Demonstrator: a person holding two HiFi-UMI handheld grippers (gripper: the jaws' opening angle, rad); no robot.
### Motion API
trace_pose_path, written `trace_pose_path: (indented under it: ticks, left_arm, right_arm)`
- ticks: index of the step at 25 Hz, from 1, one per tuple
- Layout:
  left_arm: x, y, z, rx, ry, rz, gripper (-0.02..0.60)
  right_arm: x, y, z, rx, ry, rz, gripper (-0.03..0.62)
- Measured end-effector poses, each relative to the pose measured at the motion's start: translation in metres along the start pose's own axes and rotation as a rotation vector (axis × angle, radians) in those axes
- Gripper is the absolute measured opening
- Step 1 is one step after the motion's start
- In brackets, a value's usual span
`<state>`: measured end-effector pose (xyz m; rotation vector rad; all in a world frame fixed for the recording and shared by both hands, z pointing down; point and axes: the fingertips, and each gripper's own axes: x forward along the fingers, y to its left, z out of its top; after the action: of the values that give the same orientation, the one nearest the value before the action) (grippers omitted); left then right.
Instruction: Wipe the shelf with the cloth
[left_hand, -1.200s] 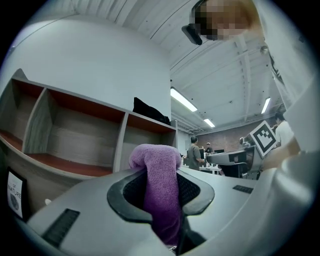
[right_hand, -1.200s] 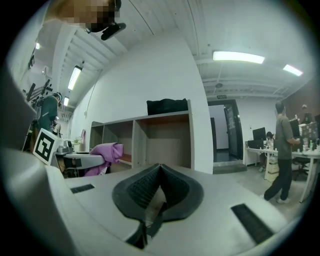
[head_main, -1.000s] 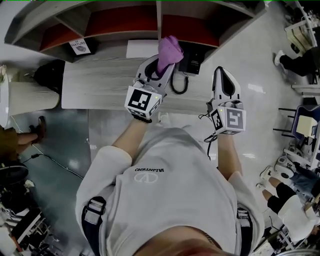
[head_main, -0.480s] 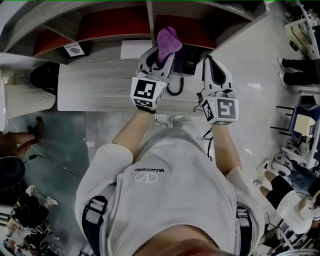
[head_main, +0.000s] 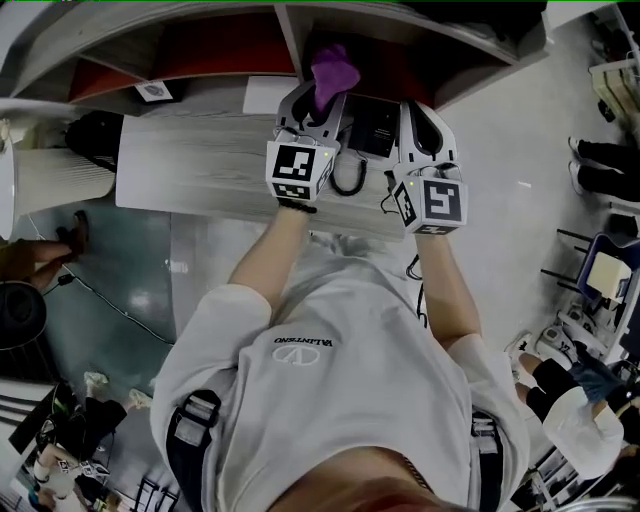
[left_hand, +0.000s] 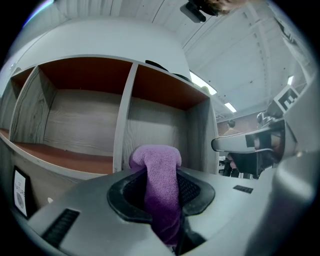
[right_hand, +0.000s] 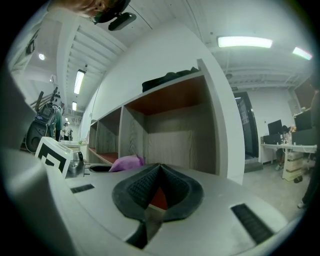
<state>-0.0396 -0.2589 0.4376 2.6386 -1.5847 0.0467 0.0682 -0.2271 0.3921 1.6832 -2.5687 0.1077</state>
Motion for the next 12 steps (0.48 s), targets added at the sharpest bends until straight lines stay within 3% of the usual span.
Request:
trace_pose_path:
  ticks: [12]
  left_arm:
    - [0.024,0.018,-0.028,-0.017,0.044,0.087,0.103]
  right_arm:
    - [0.027,-0.01,-0.022,0.03,0.031,0.042,0.0]
